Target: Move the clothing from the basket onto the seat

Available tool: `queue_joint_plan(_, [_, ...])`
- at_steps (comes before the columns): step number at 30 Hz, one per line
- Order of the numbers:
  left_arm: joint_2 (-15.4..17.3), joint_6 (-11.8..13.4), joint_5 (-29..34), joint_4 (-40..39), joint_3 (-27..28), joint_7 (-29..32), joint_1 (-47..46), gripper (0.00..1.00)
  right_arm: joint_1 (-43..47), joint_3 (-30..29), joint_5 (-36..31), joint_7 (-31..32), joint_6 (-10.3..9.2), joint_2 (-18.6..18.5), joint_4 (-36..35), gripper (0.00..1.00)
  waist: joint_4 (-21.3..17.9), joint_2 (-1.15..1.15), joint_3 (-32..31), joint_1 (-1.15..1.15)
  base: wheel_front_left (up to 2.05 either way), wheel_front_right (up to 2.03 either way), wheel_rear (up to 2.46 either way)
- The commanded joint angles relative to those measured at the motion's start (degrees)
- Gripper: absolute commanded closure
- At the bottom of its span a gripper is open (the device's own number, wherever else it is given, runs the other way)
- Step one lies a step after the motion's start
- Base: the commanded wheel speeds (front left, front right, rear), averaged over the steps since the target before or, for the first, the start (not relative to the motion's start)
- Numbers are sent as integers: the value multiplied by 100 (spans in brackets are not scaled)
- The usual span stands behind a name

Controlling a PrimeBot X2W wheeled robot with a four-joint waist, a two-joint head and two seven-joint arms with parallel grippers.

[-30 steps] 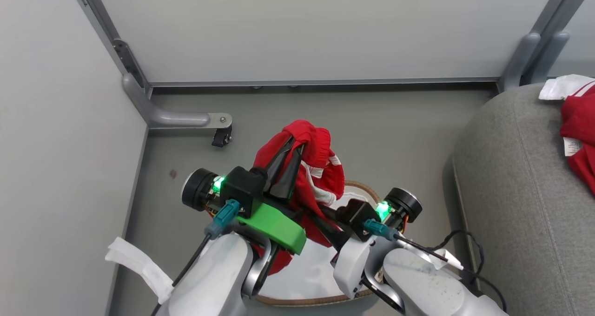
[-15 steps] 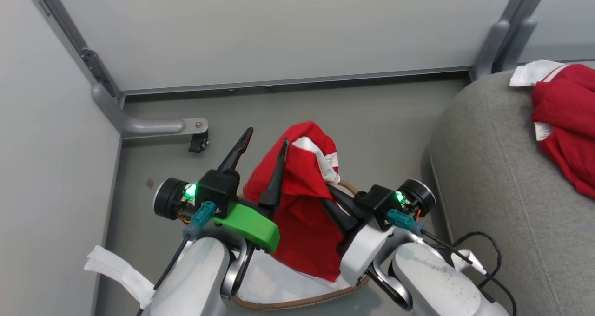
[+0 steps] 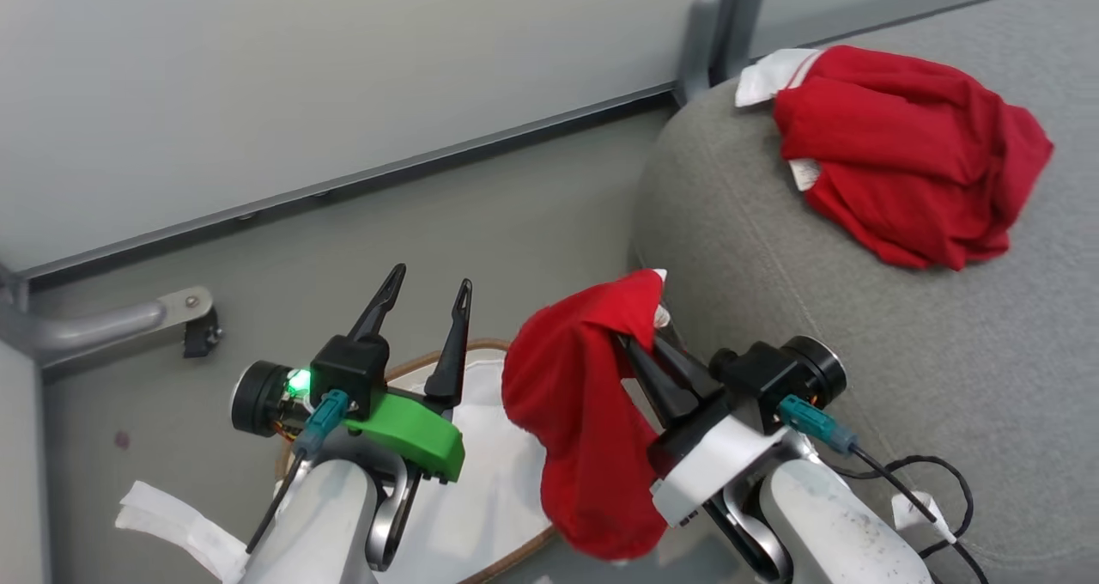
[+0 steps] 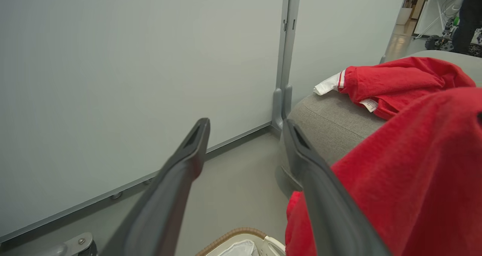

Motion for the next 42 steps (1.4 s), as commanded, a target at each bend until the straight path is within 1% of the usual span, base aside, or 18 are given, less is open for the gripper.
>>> queue_joint_plan(1, [26,-44,94,8,52,4,70,0,101,-66,6,-13,-8,-16,-102,100,-843,0,183,0,0,0,0])
queue_joint_plan(9, [38,-124,201,38,270,3,190,0,299,-255,-9,-13,-8,-14,-478,100,-1786,0,298,0,0,0,0])
queue_joint_plan(15, [-41,-233,287,126,80,3,-29,0,389,-740,-352,-13,-8,-6,-772,100,-1932,0,457,0,0,0,0])
queue_joint_plan(18, [-61,-270,314,169,2,4,-92,0,160,-962,-618,-13,-8,-10,-876,100,-1954,0,554,0,0,0,0])
queue_joint_plan(22, [-22,-296,369,171,-48,3,-167,0,-467,-1285,-1148,-13,-8,-55,-955,100,-1970,0,719,0,0,0,0])
queue_joint_plan(26, [102,-317,425,115,-51,3,-151,0,-1535,-1536,-1475,-13,-8,-463,-1011,100,-1966,0,910,0,0,0,0])
queue_joint_plan(30, [217,-316,451,12,0,4,-72,0,-2705,-1760,-1627,-12,-8,-988,-862,100,-1950,0,1093,0,0,0,0])
queue_joint_plan(32, [239,-317,465,-23,-37,3,-95,0,-3119,-1955,-1673,-13,-8,-1194,-776,100,-1865,0,1192,0,0,0,0])
queue_joint_plan(33, [278,-320,478,-46,-62,4,-138,0,-3467,-2147,-1721,-12,-8,-1348,-652,100,-1791,0,1280,0,0,0,0])
queue_joint_plan(36, [347,-326,467,-125,-111,3,-295,0,-4112,-2572,-1734,-9,-8,-1512,-260,100,-1600,0,1511,0,0,0,0])
queue_joint_plan(39, [400,-326,456,-192,-184,4,-381,0,-4436,-2796,-1919,-7,-8,-1642,183,100,-1425,0,1738,0,0,0,0])
queue_joint_plan(42, [491,-329,432,-224,-300,3,-558,0,-4563,-2947,-2123,-8,-8,-1626,749,100,-1252,0,2004,0,0,0,0])
